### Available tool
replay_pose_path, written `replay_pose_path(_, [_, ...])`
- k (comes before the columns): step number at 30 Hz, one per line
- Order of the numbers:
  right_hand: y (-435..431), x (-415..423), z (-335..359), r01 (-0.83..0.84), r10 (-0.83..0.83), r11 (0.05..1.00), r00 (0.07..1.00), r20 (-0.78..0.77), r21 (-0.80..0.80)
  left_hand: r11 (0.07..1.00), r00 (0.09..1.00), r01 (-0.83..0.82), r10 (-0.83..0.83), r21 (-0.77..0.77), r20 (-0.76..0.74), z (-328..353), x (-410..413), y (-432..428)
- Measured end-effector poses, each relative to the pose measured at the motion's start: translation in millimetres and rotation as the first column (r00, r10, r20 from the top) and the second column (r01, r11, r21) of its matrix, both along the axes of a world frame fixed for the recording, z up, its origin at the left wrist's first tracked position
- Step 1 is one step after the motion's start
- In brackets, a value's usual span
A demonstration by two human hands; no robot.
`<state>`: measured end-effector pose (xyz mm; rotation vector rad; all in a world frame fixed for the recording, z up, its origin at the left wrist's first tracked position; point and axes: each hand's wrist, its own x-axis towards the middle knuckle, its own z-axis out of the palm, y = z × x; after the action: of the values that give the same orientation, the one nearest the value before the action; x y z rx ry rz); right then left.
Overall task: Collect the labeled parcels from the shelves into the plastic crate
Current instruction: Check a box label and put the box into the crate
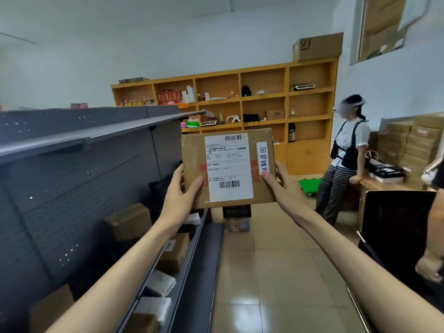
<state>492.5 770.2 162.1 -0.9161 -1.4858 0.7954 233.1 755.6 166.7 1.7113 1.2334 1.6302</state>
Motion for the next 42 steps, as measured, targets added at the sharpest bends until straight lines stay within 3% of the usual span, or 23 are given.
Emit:
replay_pose_path(19, [352,-53,25,0.058,-0.064,0.997,0.993,0.102,0.060,0.993,0.992,0.109,-0.112,0.050,0.057,14,-48,362])
replay_pose_path(26, [470,-47,12,0.118,-0.121,0.992,0.986,0.117,0.035,0.988,0.987,0.157,-0.156,-0.009,0.027,3,-47,498])
replay_pose_path(42, [793,-8,13,0.101,-0.103,0.993,0.994,0.024,0.059,0.992,0.992,0.123,-0.122,0.036,-0.036,14,-1,818])
